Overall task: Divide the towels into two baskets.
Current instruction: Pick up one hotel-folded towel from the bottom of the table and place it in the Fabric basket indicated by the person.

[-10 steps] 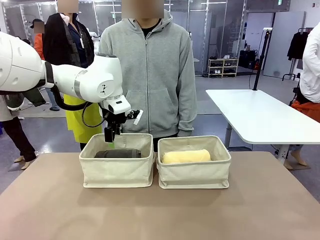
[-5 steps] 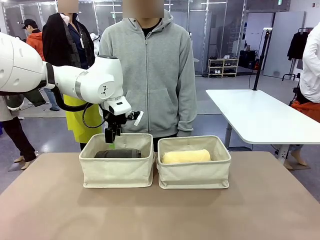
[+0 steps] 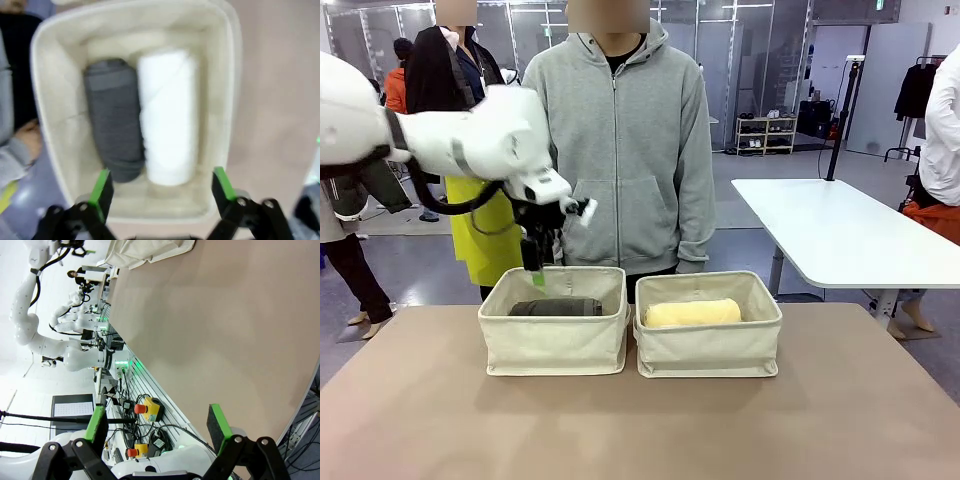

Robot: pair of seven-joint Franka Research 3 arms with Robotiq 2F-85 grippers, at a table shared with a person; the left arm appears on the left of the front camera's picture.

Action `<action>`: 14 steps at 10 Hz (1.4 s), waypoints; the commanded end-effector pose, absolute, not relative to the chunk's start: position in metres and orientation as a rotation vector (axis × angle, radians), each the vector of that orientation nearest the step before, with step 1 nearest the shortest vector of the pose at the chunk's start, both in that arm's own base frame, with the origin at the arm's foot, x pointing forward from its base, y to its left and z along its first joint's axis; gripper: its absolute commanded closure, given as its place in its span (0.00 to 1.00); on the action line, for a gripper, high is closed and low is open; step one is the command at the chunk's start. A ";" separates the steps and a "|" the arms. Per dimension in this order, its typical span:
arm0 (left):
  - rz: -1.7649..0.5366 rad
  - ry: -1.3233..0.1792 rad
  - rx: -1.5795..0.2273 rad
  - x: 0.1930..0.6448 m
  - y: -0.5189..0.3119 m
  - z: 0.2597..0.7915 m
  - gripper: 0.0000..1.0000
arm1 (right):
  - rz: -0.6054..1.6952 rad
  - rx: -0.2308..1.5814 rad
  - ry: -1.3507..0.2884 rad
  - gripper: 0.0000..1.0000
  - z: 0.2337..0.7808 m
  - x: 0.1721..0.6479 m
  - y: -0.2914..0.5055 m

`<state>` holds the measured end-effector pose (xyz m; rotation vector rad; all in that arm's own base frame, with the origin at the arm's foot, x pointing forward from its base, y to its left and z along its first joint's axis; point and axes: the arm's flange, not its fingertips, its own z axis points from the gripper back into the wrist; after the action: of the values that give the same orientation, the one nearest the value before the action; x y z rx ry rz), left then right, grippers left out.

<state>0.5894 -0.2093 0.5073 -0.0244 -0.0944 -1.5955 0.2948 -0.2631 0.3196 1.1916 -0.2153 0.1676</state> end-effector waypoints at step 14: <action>-0.195 -0.424 -1.174 0.314 0.243 0.374 0.01 | 0.165 1.178 -0.207 0.00 0.322 0.291 -0.262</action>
<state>0.3034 0.2446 0.3629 -1.1692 -0.4165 -0.2275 0.2944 -0.2634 0.3197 1.1913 -0.2161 0.1669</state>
